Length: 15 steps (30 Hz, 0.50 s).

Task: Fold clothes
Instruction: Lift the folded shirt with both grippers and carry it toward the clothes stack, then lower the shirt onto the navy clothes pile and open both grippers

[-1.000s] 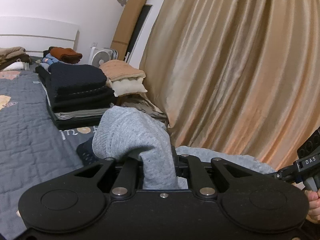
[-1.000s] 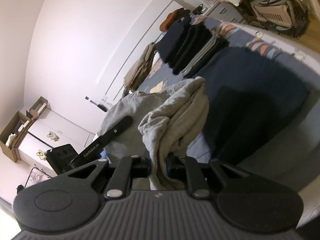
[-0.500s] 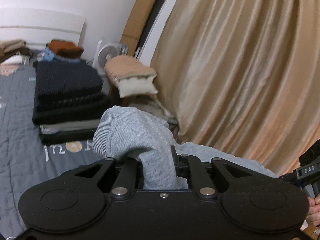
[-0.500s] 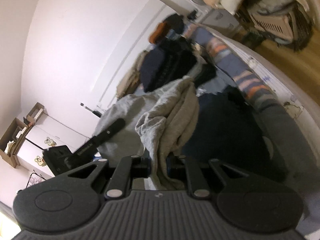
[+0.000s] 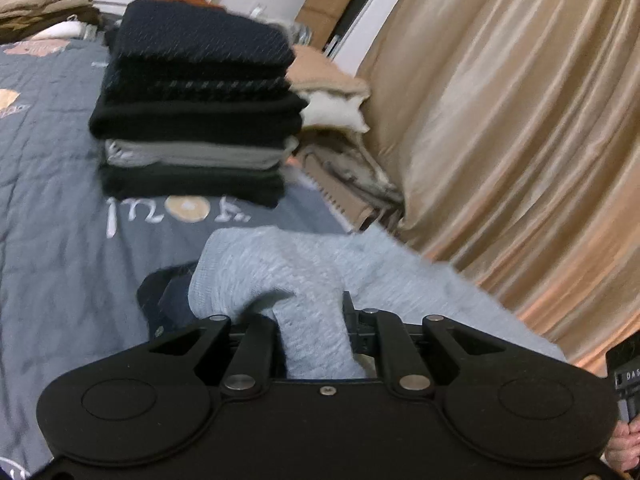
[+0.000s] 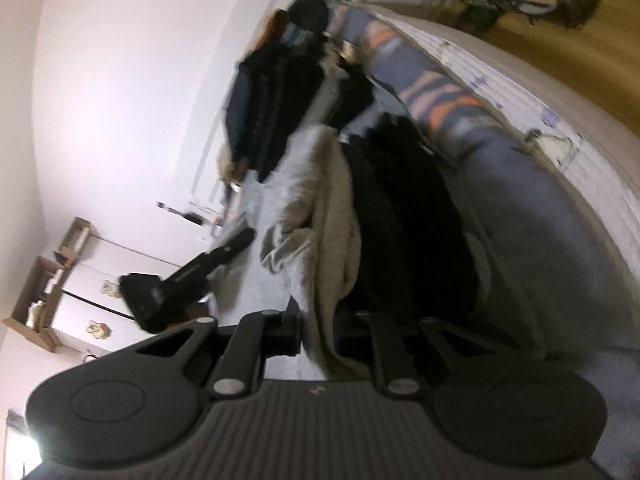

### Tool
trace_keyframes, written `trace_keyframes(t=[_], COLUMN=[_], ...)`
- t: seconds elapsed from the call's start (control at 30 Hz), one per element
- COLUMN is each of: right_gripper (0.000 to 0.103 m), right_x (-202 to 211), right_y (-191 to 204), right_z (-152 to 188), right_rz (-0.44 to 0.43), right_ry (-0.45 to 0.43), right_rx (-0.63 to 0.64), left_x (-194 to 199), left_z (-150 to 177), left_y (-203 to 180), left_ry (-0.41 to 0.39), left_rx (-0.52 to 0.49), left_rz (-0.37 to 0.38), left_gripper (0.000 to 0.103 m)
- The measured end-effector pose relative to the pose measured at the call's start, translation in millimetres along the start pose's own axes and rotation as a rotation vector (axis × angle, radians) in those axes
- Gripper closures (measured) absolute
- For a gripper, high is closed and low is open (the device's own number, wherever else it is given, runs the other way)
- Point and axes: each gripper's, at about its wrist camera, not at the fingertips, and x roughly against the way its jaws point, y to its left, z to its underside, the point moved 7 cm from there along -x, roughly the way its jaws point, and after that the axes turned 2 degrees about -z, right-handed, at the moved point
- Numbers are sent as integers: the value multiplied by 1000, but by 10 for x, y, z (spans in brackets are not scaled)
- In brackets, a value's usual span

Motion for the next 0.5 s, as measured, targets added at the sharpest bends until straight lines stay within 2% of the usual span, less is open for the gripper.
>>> trace_keyframes(t=[0.1,0.17,0.2,0.23,0.37,0.43,0.5], right_gripper=[90,90,90,90,87,85,82], right_x=[47,35,18,-3,44,95,183], right_y=[57,-16,-92,-174,-277,-223,-166], right_z=[17,50,69,89,162,181,176], right_rz=[2,34,56,70,41,41,77], right_ry=[2,10,14,17,-2,-10,-25], right_rx=[12,3,-9,-22,-58,-36,-4], left_x=[-61,-204,-274,-302,-119,43,241], left_z=[-98,-86,-49,-19,29,51,79], left_y=[-115,-84,-43,-5,105,155,187], left_ry=[0,50,84,99,71,73,65], left_rx=[-34,-39,-38,-36,-27,-20,-47], left_rz=[-2,-31,-55,-75,-110,-133,-160], left_gripper=[92,89,83,72,56,41,38])
